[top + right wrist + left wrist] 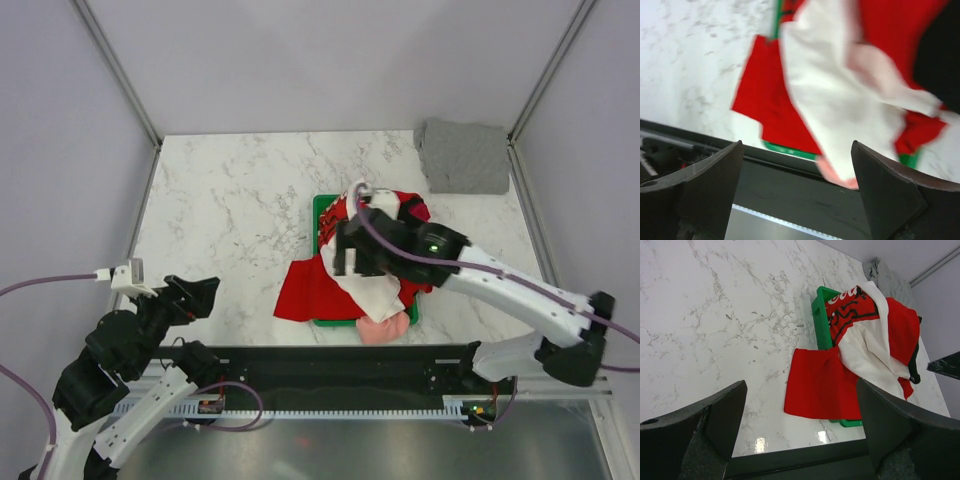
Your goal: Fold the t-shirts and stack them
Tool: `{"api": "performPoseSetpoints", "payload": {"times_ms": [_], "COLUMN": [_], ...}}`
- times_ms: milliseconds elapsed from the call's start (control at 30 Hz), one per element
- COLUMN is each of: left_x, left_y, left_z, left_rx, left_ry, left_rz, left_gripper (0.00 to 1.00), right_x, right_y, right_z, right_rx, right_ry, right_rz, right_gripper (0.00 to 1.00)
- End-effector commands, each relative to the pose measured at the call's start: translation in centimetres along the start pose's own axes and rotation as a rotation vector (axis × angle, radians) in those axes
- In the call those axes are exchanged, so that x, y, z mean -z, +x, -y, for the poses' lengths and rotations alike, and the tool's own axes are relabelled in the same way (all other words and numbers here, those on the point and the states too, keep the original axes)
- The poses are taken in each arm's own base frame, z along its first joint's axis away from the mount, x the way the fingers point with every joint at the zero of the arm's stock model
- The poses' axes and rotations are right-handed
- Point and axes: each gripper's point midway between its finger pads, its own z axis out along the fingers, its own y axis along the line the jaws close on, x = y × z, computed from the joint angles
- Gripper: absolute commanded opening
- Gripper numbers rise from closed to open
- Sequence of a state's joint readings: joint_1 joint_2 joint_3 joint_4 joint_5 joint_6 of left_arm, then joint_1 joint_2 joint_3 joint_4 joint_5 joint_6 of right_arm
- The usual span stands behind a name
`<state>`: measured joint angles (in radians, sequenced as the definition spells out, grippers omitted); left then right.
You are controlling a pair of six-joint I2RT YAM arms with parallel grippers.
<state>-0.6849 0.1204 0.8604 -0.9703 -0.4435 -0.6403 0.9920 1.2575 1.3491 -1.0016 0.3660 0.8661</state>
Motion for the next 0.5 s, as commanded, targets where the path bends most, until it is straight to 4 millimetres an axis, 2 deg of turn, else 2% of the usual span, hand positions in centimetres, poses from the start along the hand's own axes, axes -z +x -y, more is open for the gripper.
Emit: {"api": "performPoseSetpoints", "payload": {"times_ms": [0,67,100,133,167,233,267,367,433,467], "left_x": [-0.3,-0.2,-0.2,-0.1,0.0,0.1,0.2,0.2,0.2,0.1], "left_y": [-0.7,-0.8,-0.9,-0.9,-1.0,-1.0,-1.0,-1.0,-0.9,-0.9], "left_z": [0.1,0.0,-0.1,-0.1,-0.1,-0.2,-0.2,-0.2,-0.2,-0.2], "left_rx": [0.045,0.049,0.052,0.057,0.063,0.067,0.071,0.073,0.069,0.070], "left_ry": [-0.017,-0.017,-0.018,-0.017,-0.011,-0.009,-0.008,-0.007,-0.007,-0.008], "left_rz": [0.037,0.044,0.048,0.051,0.059,0.061,0.065,0.064,0.059,0.060], "left_gripper": [0.96,0.96,0.96,0.95,0.95,0.95,0.95,0.94,0.94,0.94], "right_x": [-4.7,-7.2,-10.0,-11.5,-14.2,-16.7,-18.9,-21.6,-22.3,-22.5], "right_y": [0.8,0.6,1.9,2.2,3.4,4.7,6.0,8.1,8.4,9.5], "right_z": [-6.1,-8.8,-9.1,-9.3,-9.6,-9.6,-9.4,-7.5,-5.8,-3.8], "right_rx": [0.113,0.116,0.148,0.151,0.164,0.182,0.202,0.244,0.248,0.249], "right_ry": [0.033,0.001,0.036,0.047,0.072,0.083,0.110,0.183,0.234,0.278], "right_rz": [-0.016,-0.015,-0.046,-0.056,-0.091,-0.137,-0.169,-0.217,-0.217,-0.237], "right_gripper": [0.95,0.90,0.87,0.85,0.83,0.79,0.78,0.75,0.59,0.52]}}
